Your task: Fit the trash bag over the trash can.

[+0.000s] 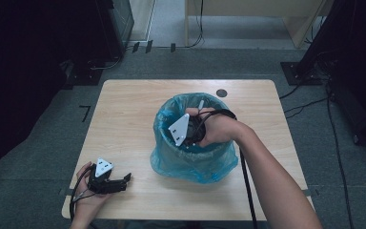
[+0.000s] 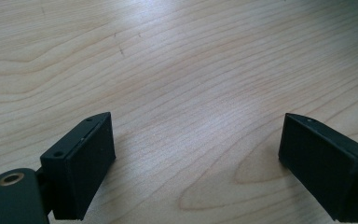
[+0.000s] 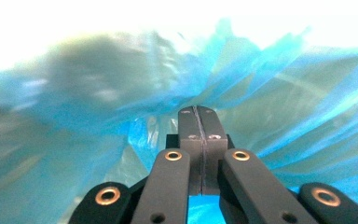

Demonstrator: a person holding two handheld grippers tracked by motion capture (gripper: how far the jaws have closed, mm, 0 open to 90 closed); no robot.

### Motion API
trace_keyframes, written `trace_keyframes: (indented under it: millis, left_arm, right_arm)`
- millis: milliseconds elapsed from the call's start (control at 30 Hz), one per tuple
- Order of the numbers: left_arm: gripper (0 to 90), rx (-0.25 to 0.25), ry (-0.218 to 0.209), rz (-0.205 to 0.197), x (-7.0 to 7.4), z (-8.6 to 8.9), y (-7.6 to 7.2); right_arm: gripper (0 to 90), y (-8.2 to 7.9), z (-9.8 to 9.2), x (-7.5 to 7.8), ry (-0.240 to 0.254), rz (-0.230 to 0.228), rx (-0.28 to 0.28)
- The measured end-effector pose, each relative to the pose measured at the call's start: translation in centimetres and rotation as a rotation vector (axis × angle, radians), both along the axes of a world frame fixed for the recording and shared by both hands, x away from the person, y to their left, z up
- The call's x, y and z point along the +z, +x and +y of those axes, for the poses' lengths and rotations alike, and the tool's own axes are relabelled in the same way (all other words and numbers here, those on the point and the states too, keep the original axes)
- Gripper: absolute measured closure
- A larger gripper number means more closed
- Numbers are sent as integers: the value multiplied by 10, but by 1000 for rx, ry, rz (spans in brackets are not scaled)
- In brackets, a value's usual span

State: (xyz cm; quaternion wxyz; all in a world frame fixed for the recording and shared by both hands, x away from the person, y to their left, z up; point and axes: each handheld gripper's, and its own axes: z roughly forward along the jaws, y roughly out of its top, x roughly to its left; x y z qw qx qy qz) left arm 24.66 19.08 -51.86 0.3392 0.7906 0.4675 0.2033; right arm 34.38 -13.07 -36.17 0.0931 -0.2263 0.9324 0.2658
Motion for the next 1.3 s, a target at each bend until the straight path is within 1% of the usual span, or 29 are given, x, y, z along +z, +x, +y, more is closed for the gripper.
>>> trace_keyframes:
  millis: [100, 200, 333, 367, 433, 567, 667, 767, 900, 1100, 1233, 1300]
  left_arm:
    - [97, 0, 0, 0, 0, 0, 0]
    - [97, 3, -1, 0, 0, 0, 0]
    - [97, 7, -1, 0, 0, -1, 0]
    - [97, 7, -1, 0, 0, -1, 0]
    - [97, 8, -2, 0, 0, -1, 0]
    - [97, 8, -2, -1, 0, -1, 0]
    - [97, 8, -2, -1, 0, -1, 0]
    - [96, 8, -2, 0, 0, -1, 0]
    - [97, 8, -2, 0, 0, -1, 0]
    - [97, 10, -1, 0, 0, -1, 0]
    - [97, 11, -1, 1, 0, -1, 1]
    - [96, 12, -1, 1, 0, -1, 1]
  right_arm:
    - [900, -3, -5, 5, -2, -12, 29]
    - [900, -5, -10, 2, -35, -10, 54]
    - [900, -5, -11, -8, -92, 7, 53]
    - [900, -4, -10, -13, -106, 28, 47]
    - [900, -3, -9, -19, -128, 43, 49]
    - [900, 1, -7, -28, -150, 64, 38]
    - [900, 1, -7, -28, -141, 65, 36]
    - [900, 1, -9, -21, -112, 56, 29]
    - [900, -1, -15, -7, -75, 35, 19]
    - [900, -13, -27, 21, -13, -10, 23]
    - [900, -23, -39, 42, 35, -42, 21]
    - [900, -27, -46, 50, 46, -55, 17]
